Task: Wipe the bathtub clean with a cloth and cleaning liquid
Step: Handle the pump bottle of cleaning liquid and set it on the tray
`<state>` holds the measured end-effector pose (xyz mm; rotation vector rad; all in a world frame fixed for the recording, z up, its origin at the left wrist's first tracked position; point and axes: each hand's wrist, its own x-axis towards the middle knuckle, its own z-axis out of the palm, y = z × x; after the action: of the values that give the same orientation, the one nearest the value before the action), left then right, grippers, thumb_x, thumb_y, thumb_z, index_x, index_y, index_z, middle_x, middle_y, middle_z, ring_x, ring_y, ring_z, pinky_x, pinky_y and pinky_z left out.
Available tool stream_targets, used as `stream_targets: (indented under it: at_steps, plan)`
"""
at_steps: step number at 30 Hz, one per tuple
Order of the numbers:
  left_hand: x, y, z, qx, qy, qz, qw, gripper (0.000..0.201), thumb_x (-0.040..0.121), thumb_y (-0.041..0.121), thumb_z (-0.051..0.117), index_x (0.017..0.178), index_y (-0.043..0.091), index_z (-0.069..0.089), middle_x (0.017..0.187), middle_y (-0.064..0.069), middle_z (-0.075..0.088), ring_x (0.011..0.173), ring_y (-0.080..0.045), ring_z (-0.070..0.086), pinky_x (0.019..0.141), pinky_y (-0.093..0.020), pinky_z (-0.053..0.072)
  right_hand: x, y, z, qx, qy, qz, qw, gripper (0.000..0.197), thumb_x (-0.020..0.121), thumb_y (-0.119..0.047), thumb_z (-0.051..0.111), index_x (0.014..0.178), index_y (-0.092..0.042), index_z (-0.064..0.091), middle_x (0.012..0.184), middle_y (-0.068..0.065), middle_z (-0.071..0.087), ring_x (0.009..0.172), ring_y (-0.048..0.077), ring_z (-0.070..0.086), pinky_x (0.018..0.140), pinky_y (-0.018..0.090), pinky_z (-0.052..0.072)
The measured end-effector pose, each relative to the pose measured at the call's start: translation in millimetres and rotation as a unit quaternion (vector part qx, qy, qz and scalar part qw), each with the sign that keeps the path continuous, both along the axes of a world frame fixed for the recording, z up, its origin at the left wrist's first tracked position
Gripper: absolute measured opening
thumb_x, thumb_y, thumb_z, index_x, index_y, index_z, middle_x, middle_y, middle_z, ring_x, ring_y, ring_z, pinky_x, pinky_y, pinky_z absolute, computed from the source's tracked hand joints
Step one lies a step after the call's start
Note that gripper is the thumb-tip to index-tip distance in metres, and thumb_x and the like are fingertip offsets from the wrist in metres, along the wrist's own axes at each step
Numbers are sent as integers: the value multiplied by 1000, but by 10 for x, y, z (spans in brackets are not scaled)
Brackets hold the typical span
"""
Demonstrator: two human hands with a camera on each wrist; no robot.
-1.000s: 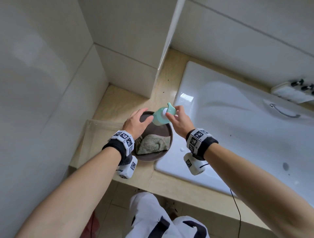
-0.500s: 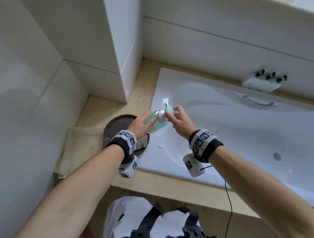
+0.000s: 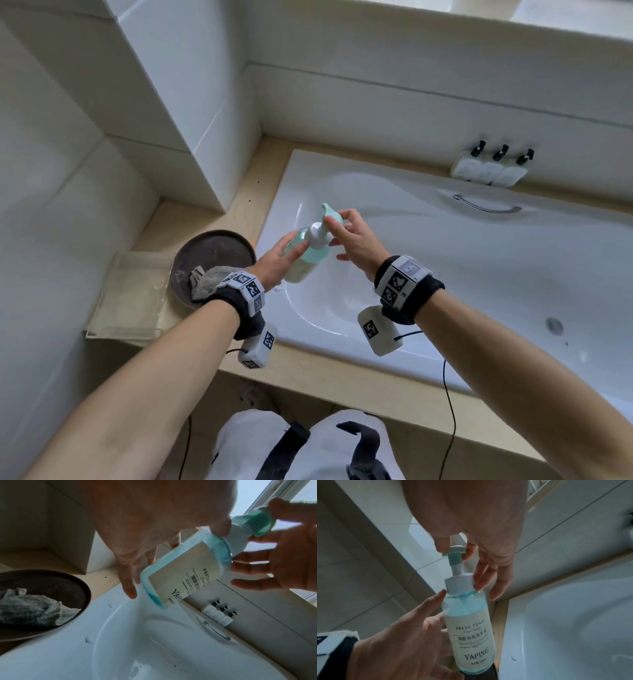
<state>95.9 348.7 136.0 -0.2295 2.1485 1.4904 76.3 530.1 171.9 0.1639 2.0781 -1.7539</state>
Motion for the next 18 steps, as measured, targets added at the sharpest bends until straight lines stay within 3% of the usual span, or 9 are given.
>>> stream_targets:
  at_steps: [4,7,9,13,18]
  plan:
    - [58,229,35,15,1,5,1000,63,79,76,48,135,50,40,131,5,54,116,-22,53,89,-47,50,98,204,67,-36,-18,-43,998,28,99,-46,44,110,-21,52,115,10,63,100,22,58,87,46,50]
    - [36,365,31,21,2,11,1000,67,74,78,50,132,46,43,128,2,54,113,-21,55,88,-45,51,149,338,101,-77,-33,-83,993,23,98,-45,46,102,-25,56,110,4,64,101,21,59,87,48,51]
    - [5,453,22,32,1,12,999,66,74,75,53,132,44,45,127,2,55,111,-21,56,88,-45,51,170,412,111,-99,-48,-104,989,24,96,-45,50,105,-24,56,111,3,64,102,20,59,89,49,51]
    - [-129,634,1,71,-3,23,997,56,81,61,59,132,38,51,118,8,59,108,-17,57,87,-43,51,158,527,100,-117,-72,-157,978,47,88,-54,58,118,-18,55,122,5,64,113,19,58,92,52,47]
    - [-289,904,-14,95,-18,-8,995,45,86,56,59,129,42,56,120,9,61,110,-18,57,88,-48,52,169,711,26,-151,-163,-155,963,80,67,-78,55,130,-28,54,135,9,51,127,28,45,100,62,39]
